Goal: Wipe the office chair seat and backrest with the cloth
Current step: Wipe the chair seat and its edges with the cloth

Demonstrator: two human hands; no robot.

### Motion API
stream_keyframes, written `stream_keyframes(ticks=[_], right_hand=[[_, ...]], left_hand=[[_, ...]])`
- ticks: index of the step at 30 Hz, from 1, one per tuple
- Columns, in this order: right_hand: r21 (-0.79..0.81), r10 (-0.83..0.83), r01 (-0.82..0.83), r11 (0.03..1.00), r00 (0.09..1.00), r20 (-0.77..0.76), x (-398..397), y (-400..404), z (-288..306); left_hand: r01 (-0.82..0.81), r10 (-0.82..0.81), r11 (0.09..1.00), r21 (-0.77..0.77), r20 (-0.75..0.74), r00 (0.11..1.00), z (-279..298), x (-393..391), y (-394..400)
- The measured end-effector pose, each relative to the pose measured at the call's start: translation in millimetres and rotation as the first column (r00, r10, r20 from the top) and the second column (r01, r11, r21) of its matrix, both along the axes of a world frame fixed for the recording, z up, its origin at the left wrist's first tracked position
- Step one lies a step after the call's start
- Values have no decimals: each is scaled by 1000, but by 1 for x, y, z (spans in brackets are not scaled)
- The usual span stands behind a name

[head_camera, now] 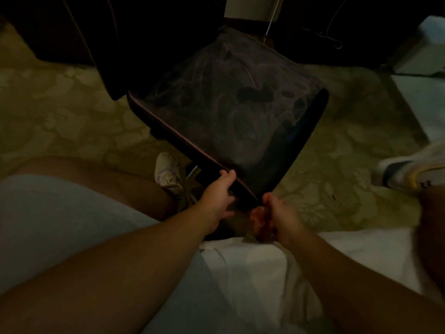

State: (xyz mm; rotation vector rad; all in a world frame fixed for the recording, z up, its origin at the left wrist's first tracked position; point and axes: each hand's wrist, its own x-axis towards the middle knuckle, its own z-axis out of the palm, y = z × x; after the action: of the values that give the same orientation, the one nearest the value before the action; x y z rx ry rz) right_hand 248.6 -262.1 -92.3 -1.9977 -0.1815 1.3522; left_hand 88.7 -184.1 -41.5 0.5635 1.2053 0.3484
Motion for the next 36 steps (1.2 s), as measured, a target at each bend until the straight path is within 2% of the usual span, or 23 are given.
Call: stream_keyframes(ticks=[2,6,8,10,11,14,18,23,25,28,29,30,31,33,34,36], right_hand=[[28,-64,64,998,998,-4,8,4,-8],[67,-348,355,932,932,-102,15,14,-16],[14,-331,341,940,922,-202,5,6,-17],[-32,-253,253,967,937,-241,2,2,-16],[-29,-261,262,965,940,-220,2,5,-14],[39,-408,409,912,913,-32,8,12,-12],[152,-586,577,803,810,16,33,15,-14],[154,-333,300,941,900,281,57,11,-9],[138,-292,262,955,915,279,62,8,-2],[176,-433,409,896,892,133,93,7,-23],[184,-431,409,894,896,103,102,9,-34],[174,-405,379,909,903,144,106,14,-44],[174,-354,320,931,908,223,94,18,-30],[194,-256,188,963,861,440,72,18,-9],[221,-228,133,966,840,493,63,15,-5],[220,-180,80,972,857,483,52,7,-6]], left_hand=[[4,-4,1000,-3,-4,1000,-4,4,0],[-31,31,1000,4,-9,999,6,28,-12],[-123,123,992,3,14,992,9,44,-20],[-159,160,985,68,-6,987,6,59,-27],[-158,161,982,98,-15,987,6,63,-30],[-200,202,974,109,-4,979,-2,73,-32],[-204,205,974,100,-4,979,-10,81,-30],[-187,187,981,50,2,982,1,95,-25],[-203,203,978,43,6,979,2,99,-24],[-211,212,975,76,-14,977,-3,102,-24],[-205,209,974,95,-27,978,-7,102,-22],[-192,196,975,114,-32,980,-10,102,-21],[-171,177,978,123,-39,983,-13,101,-20],[-132,139,983,128,-50,989,-18,98,-20],[-122,130,983,136,-50,990,-21,97,-20],[-112,123,982,154,-58,991,-24,94,-21]])
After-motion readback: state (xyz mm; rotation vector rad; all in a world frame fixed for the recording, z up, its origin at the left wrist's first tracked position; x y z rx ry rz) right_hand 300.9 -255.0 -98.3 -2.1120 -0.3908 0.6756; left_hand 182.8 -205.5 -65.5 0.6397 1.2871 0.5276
